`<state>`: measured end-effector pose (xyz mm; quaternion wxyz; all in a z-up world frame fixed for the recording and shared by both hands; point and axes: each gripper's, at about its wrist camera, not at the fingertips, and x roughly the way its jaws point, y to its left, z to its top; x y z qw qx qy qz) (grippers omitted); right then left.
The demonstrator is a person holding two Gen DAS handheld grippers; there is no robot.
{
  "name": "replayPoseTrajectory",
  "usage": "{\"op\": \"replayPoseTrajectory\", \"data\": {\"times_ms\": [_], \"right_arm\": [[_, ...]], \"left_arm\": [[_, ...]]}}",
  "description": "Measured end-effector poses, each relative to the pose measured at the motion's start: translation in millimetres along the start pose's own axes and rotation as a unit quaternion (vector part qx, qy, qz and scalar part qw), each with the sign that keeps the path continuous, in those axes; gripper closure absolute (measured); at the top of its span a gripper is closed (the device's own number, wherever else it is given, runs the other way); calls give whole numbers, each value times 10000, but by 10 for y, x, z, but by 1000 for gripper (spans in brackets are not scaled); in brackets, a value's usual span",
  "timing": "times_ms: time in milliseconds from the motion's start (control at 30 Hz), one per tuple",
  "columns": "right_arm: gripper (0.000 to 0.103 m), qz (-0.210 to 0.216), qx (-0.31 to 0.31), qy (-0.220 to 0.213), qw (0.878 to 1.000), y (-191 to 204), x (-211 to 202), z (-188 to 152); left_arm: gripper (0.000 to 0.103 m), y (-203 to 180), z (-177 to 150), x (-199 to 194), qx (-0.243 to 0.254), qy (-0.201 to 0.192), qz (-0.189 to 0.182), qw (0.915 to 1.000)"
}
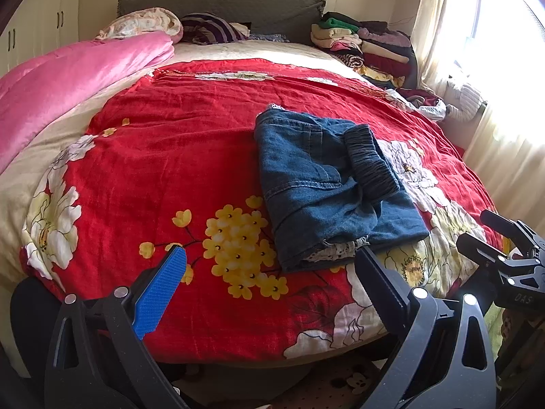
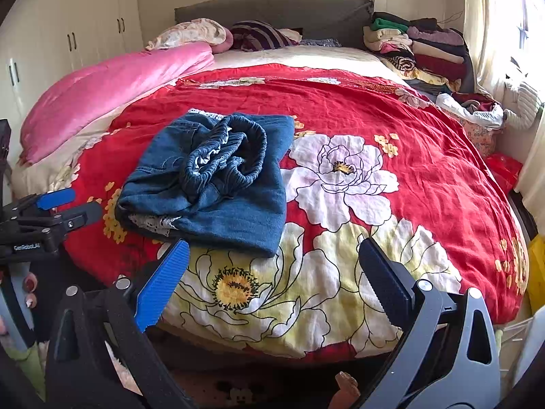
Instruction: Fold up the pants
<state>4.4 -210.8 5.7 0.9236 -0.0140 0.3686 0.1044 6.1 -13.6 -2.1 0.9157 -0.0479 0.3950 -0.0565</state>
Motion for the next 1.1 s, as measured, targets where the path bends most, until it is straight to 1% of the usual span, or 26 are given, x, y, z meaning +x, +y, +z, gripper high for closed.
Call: {"op": "replayPoseTrajectory", "data": {"times_ms": [233, 333, 433, 500, 600, 633, 700, 767, 833, 900, 967, 1000, 1033, 1100], "right_arm": [[9, -28, 19, 19, 10000, -17, 2, -7], [9, -63, 50, 32, 10000, -35, 10, -2], [9, -105, 102, 55, 9999, -80, 26, 5], [9, -100, 166, 81, 9998, -133, 50, 19], [9, -156, 290, 100, 9994, -266, 103, 69], [9, -230, 337, 97, 9991, -340, 135, 103], [9, -355, 421, 80, 9985, -481, 189, 163], [9, -590, 550, 62, 9967, -713, 265, 254], [9, -783, 647, 29, 9948, -940, 332, 338], [9, -1065, 736, -18, 9916, -1212, 425, 445], [9, -1428, 904, 22, 9856, -1580, 574, 587], [9, -1530, 1067, 64, 9824, -1829, 677, 678], [9, -1613, 1183, 128, 9797, -2003, 760, 741], [9, -1676, 1438, 267, 9749, -2373, 959, 885]], "left_arm": [[4, -11, -4, 4, 2, 15, -55, 10000], [4, -3, -7, 10, 5, 33, -230, 9997], [4, -9, 4, 33, 71, 115, -75, 9999], [4, 33, 11, 54, -26, 161, -52, 9999], [4, 155, 59, 95, -244, 207, 374, 9988], [4, 215, 89, 83, -297, 106, 485, 9983], [4, 365, 170, 64, -453, -118, 552, 9974], [4, 571, 307, 121, -569, -152, 745, 9955], [4, 849, 489, 278, -677, -28, 961, 9931], [4, 1097, 651, 448, -756, 112, 1147, 9905], [4, 1438, 875, 691, -795, 217, 1482, 9855], [4, 1603, 975, 802, -857, 272, 1646, 9822], [4, 1811, 1100, 941, -1004, 374, 1780, 9782], [4, 2106, 1310, 1154, -1204, 469, 1957, 9721]]}}
